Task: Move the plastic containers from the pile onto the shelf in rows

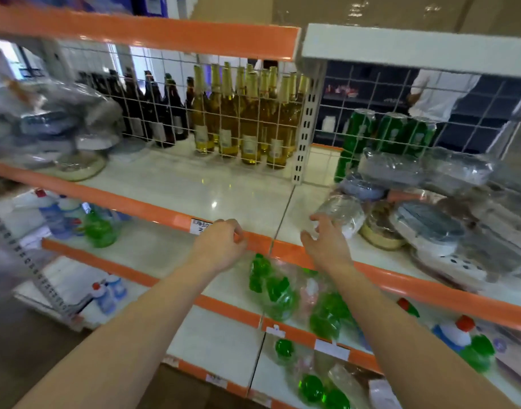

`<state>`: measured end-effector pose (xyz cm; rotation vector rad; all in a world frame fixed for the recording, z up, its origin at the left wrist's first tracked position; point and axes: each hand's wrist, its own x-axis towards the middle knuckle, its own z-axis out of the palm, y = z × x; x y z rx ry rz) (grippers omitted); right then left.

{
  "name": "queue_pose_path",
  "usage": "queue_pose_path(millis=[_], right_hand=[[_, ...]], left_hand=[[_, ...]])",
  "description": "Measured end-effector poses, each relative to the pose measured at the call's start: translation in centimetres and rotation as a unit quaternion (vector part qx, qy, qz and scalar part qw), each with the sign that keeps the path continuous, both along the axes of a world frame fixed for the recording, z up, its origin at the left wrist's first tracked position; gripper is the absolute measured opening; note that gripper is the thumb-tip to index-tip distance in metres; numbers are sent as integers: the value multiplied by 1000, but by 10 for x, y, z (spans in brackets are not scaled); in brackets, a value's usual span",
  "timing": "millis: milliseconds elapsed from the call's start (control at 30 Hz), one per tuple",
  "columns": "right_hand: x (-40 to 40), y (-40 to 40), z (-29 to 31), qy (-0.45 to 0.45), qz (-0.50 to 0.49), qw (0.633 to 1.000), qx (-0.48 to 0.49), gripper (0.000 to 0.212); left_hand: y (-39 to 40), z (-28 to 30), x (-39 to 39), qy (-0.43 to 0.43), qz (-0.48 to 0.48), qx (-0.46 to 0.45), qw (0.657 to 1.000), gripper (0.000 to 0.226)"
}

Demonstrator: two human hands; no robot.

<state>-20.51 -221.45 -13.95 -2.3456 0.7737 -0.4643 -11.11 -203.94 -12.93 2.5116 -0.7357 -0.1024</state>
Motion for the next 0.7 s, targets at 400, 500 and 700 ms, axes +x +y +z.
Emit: queue_pose_path(millis=[400, 500, 700], right_hand=[[214, 51, 8, 130, 172, 968, -127, 45], [267, 59, 10, 118, 188, 970, -99, 44], [348, 83, 12, 87, 222, 969, -61, 46]], left_hand=[[92, 17, 178, 5, 113, 96, 989, 43], [105, 27, 218, -13, 132, 121, 984, 46], [137, 31, 278, -44, 184, 108, 976, 50]])
